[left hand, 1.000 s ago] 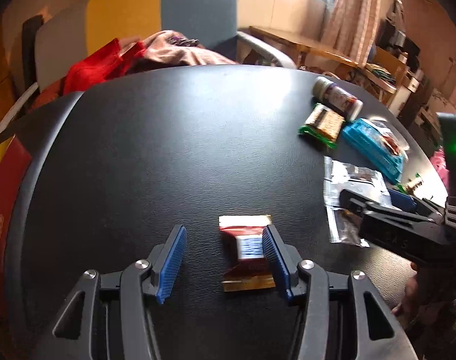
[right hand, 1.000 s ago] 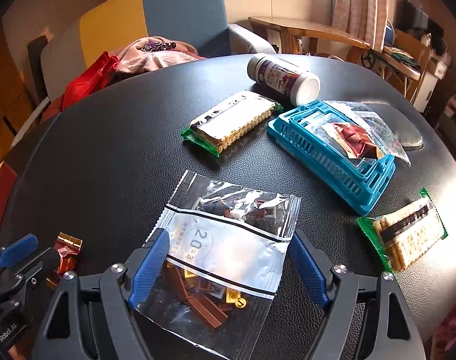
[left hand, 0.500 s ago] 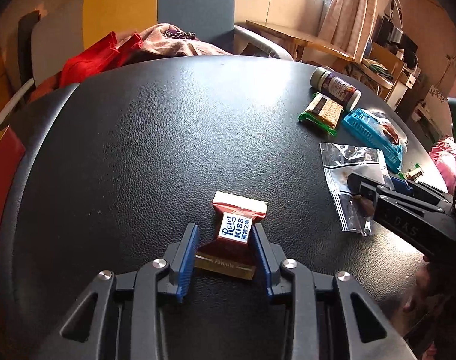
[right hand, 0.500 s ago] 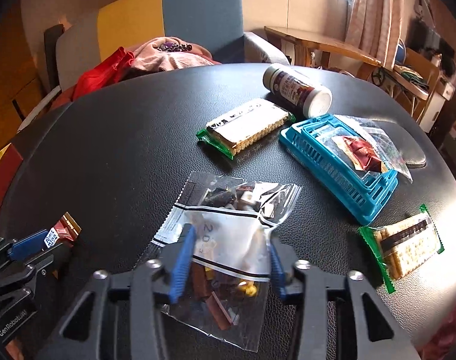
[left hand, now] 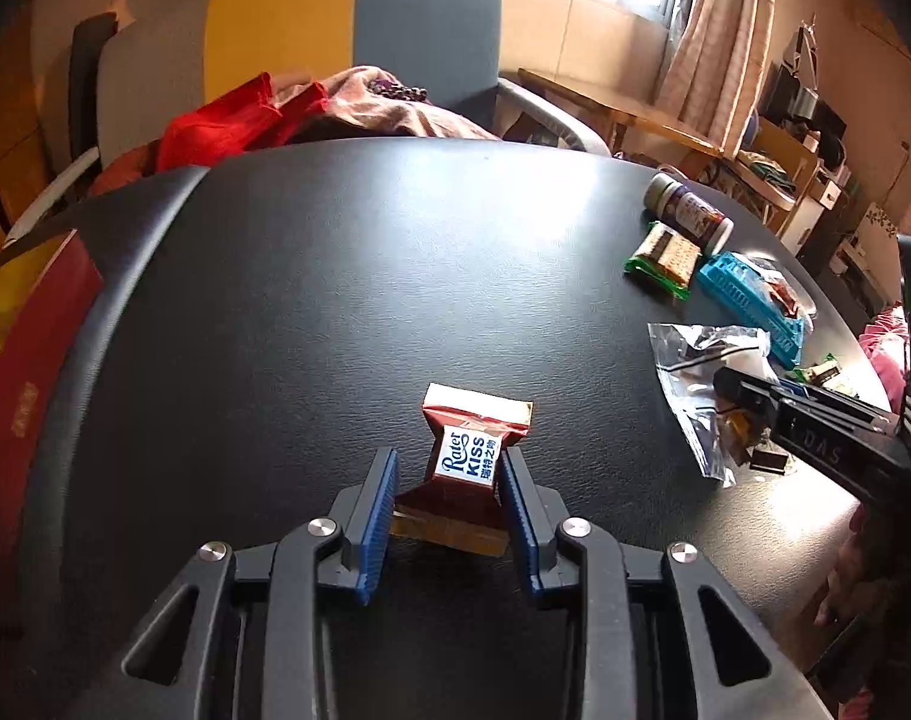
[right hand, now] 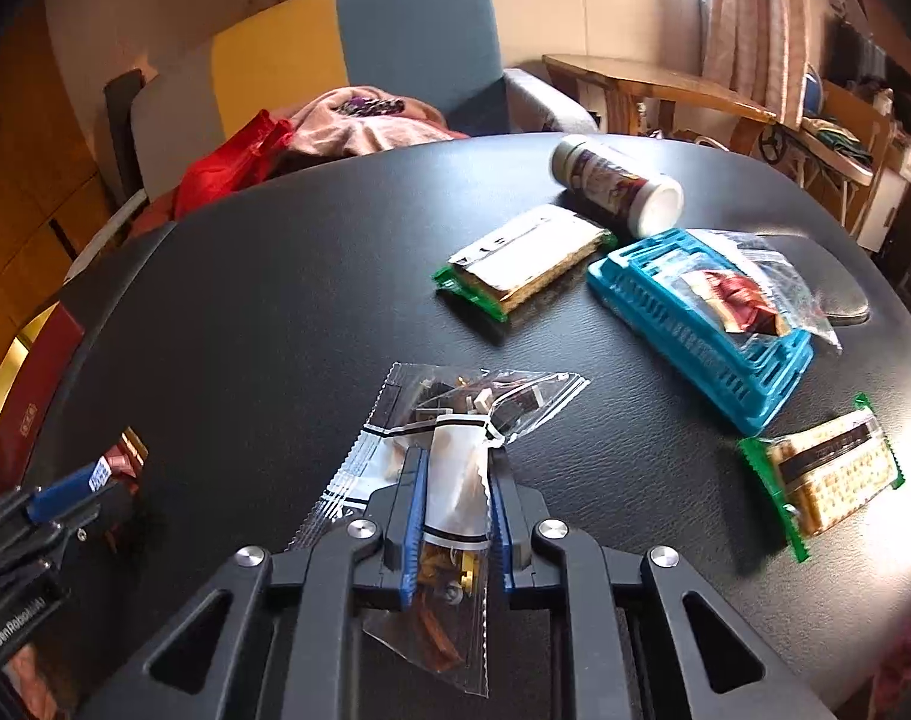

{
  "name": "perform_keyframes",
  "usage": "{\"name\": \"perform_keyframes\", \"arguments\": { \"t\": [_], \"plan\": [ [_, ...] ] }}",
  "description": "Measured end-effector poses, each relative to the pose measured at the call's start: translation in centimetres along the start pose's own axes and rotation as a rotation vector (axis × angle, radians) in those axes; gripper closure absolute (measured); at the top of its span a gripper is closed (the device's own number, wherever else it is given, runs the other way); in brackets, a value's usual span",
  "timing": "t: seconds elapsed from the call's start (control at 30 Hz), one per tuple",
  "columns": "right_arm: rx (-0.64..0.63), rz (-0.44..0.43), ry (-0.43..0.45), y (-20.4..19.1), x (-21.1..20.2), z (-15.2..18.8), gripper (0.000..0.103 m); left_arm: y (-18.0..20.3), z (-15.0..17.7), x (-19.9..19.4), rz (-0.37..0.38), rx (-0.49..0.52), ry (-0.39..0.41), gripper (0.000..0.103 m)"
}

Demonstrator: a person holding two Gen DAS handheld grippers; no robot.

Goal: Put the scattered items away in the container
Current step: 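Carry the chocolate and zip bag over the gold-lined box with both grippers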

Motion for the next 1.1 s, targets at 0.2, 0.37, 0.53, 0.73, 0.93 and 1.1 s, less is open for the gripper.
{"name": "perform_keyframes", "arguments": {
  "t": [0.2, 0.37, 0.53, 0.73, 0.93, 1.1],
  "plan": [
    [-0.016, -0.064, 0.002, -2.4, -0.7, 0.0, 0.084, -1.9, -0.3, -2.2, -0.014, -0.035, 0.044, 0.069],
    [-0.065, -0.144, 0.021, -6.7, -1.4, -1.0, 0.084, -5.1, -0.5, -4.4, -0.055, -0.098, 0.088, 0.068],
    [-0.158, -0.246, 0.042, -13.6, -2.1, -2.7, 0.084, -9.7, -0.7, -7.1, -0.129, -0.18, 0.143, 0.068],
    [-0.282, -0.393, 0.06, -24.3, -2.8, -4.1, 0.084, -16.9, -0.2, -11.0, -0.257, -0.286, 0.21, 0.068],
    [-0.389, -0.505, 0.071, -33.9, -3.9, -4.4, 0.084, -24.1, 1.1, -13.5, -0.366, -0.397, 0.229, 0.068],
    [-0.477, -0.56, 0.054, -40.2, -4.2, -4.0, 0.084, -27.8, 2.5, -13.6, -0.425, -0.445, 0.203, 0.068]
  ]
}}
Point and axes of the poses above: each gripper's, at about its wrist camera, not at the fingertips, and x roughly the way its jaws point, y to its right, z to its underside, the point moved 6 cm from there along x, roughly the way its jaws point, and after that the axes turned 1 degree about -z, right-handed, at the moved point
